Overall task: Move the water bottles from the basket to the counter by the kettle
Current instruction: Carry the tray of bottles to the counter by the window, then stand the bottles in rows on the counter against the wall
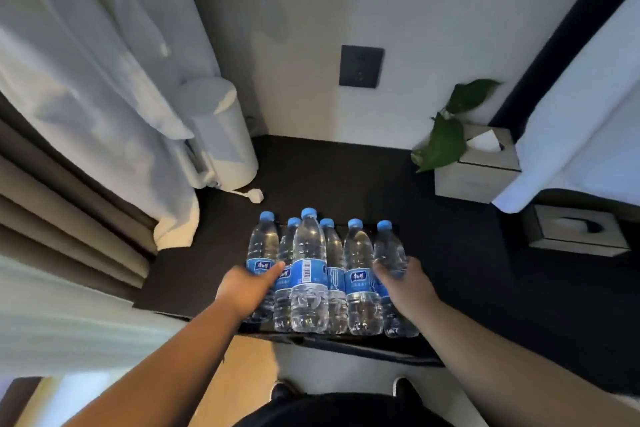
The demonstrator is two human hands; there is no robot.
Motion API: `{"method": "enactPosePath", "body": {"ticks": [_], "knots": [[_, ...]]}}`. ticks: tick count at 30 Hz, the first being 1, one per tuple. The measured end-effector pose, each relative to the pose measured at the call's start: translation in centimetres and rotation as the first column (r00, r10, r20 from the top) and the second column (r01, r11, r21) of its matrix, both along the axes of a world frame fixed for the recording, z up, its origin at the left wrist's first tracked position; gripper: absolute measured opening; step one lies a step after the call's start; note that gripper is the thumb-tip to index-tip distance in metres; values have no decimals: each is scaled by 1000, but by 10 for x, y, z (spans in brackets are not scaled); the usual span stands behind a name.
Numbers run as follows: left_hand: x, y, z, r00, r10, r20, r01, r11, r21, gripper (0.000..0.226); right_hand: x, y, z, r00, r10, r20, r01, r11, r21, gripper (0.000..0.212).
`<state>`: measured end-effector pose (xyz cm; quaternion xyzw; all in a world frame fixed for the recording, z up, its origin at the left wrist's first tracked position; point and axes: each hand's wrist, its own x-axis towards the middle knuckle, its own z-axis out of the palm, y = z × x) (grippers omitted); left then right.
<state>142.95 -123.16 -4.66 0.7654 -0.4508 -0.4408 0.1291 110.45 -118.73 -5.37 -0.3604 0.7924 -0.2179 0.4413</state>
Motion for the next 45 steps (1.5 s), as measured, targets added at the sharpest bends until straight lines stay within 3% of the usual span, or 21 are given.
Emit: {"method": "enactPosePath", "body": {"ticks": [7,12,16,18,22,27,36,39,43,45], "knots": [[0,-29,-2,947,-309,92,312,950,-24,58,8,17,0,991,-131,-7,131,991,3,59],[-2,-34,5,920,-348,182,339,937,80,76,9,17,-1,981,-189,38,189,982,-5,48],[-3,-32,15,789,-481,383,497,865,65,77,10,15,-5,956,-273,108,274,962,1,56],[-3,-34,19,755,-510,413,525,847,85,77,12,13,-4,951,-292,96,291,956,32,65],[0,-35,21,751,-524,402,529,842,108,73,14,11,1,971,-218,-97,227,968,106,74],[6,-21,11,800,-457,389,490,871,16,69,17,15,3,966,-114,-233,145,982,119,72],[13,-24,10,850,-404,338,455,887,-84,55,41,11,13,839,-8,-544,21,1000,19,72],[11,-36,12,841,-421,340,468,882,-64,58,47,-3,23,804,11,-594,-50,998,-49,61],[9,-56,13,830,-441,342,487,872,-56,59,57,-25,35,845,42,-532,-161,971,-179,27],[8,-66,13,821,-452,349,502,863,-63,57,67,-36,40,861,61,-505,-188,961,-204,23]]}}
